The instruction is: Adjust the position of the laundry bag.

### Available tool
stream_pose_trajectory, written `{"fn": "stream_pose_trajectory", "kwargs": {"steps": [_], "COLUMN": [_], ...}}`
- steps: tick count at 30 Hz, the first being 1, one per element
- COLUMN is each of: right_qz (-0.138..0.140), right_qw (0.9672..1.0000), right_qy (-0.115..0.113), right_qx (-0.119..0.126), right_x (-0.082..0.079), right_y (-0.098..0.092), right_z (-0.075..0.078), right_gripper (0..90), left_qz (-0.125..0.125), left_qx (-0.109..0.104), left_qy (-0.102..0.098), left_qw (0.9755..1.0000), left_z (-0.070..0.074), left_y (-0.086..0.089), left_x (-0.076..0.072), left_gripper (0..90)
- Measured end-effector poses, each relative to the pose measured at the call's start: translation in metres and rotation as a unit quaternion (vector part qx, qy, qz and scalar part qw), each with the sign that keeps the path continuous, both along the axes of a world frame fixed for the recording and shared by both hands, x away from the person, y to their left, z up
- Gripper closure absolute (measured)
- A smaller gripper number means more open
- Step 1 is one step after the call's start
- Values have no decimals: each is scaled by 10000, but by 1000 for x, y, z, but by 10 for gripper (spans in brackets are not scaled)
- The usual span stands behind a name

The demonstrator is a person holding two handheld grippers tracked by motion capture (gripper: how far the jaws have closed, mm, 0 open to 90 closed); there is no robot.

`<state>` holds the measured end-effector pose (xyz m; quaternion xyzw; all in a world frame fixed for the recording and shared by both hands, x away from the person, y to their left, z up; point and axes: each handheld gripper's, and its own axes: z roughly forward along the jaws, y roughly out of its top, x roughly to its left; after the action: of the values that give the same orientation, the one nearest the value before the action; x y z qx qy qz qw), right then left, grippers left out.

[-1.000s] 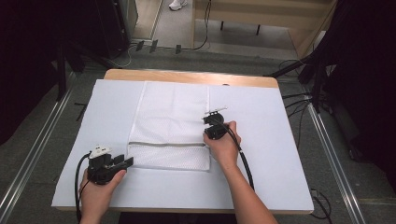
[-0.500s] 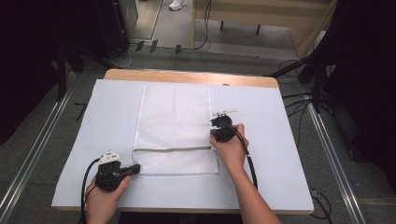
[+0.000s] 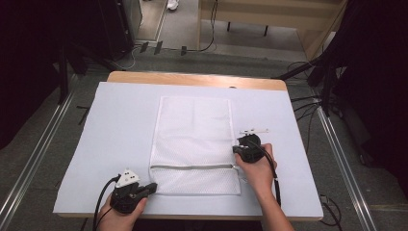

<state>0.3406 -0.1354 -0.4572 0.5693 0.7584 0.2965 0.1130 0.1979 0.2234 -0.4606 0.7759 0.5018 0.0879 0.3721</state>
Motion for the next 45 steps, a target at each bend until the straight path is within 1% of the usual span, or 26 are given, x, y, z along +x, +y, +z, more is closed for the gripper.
{"fn": "stream_pose_trajectory", "kwargs": {"steps": [2, 4, 8, 10, 12, 18, 22, 25, 26, 27, 28, 29, 30, 31, 32, 33, 34, 35, 36, 37, 38, 39, 41, 42, 43, 45], "right_qz": [9, 23, 70, 70, 112, 88, 86, 88, 94, 81, 81, 91, 91, 89, 53, 30, 73, 73, 114, 114, 114, 124, 139, 133, 133, 140], "right_qw": [10000, 10000, 9999, 9999, 9999, 9999, 9999, 9998, 9998, 9997, 9997, 9987, 9987, 9976, 9962, 9954, 9952, 9952, 9951, 9951, 9951, 9950, 9942, 9937, 9937, 9932], "right_qy": [-6, 0, -17, -9, 48, 54, 24, -24, -51, -130, -130, -368, -368, -445, -544, -634, -658, -658, -745, -745, -764, -786, -857, -883, -883, -906], "right_qx": [10, 77, 94, 98, 96, 112, 119, 157, 175, 196, 196, 348, 348, 525, 675, 717, 727, 727, 640, 640, 618, 602, 633, 675, 675, 716], "right_x": [-3, -10, -15, -16, -16, -17, -16, -14, -14, -14, -14, -14, -14, -14, -14, -16, -18, -18, -24, -24, -28, -32, -41, -52, -52, -65], "right_y": [-3, -10, -13, -13, -13, -14, -15, -16, -16, -17, -17, -20, -20, -23, -28, -34, -37, -37, -43, -43, -46, -50, -58, -64, -64, -70], "right_z": [0, 0, 0, 0, -4, -8, -7, -7, -7, -7, -7, -4, -4, -2, 2, 7, 10, 10, 16, 16, 19, 22, 26, 29, 29, 28], "right_gripper": [900, 900, 900, 900, 900, 900, 900, 900, 892, 855, 855, 711, 711, 642, 577, 522, 486, 486, 464, 464, 454, 443, 436, 428, 428, 424], "left_qz": [-3, -27, -9, -7, -56, -99, -115, -216, -238, -238, -264, -141, -141, -50, 46, 195, 195, 253, 311, 332, 277, 287, 471, 513, 549, 580], "left_qx": [-21, 0, -14, -25, -9, -27, -63, -28, -50, -50, -89, -115, -115, -77, -98, -93, -93, -89, -135, -214, -283, -328, -489, -574, -628, -637], "left_qy": [-5, 5, 17, 32, 85, 75, 103, 165, 168, 168, 183, 143, 143, 21, -88, -309, -309, -432, -519, -588, -668, -730, -867, -918, -959, -1003], "left_qw": [10000, 10000, 10000, 10000, 9999, 9999, 9999, 9996, 9996, 9996, 9994, 9997, 9997, 10000, 9999, 9993, 9993, 9987, 9981, 9975, 9970, 9964, 9939, 9928, 9919, 9912], "left_z": [0, 0, -1, -1, -2, -1, 0, -2, -2, -2, -2, -2, -2, 0, 4, 12, 12, 18, 24, 29, 34, 38, 46, 48, 49, 48], "left_y": [-2, -4, -4, -5, -5, -4, -3, -4, -4, -4, -3, -1, -1, 2, 4, 8, 8, 11, 15, 18, 21, 24, 28, 29, 30, 30], "left_x": [-3, -6, -11, -11, -10, -11, -11, -11, -11, -11, -10, -9, -9, -7, -6, -2, -2, 1, 4, 9, 13, 19, 28, 32, 34, 35], "left_gripper": [900, 900, 900, 900, 900, 900, 900, 900, 900, 900, 900, 751, 647, 647, 529, 345, 265, 265, 154, 154, 133, 111, 103, 103, 103, 104]}}
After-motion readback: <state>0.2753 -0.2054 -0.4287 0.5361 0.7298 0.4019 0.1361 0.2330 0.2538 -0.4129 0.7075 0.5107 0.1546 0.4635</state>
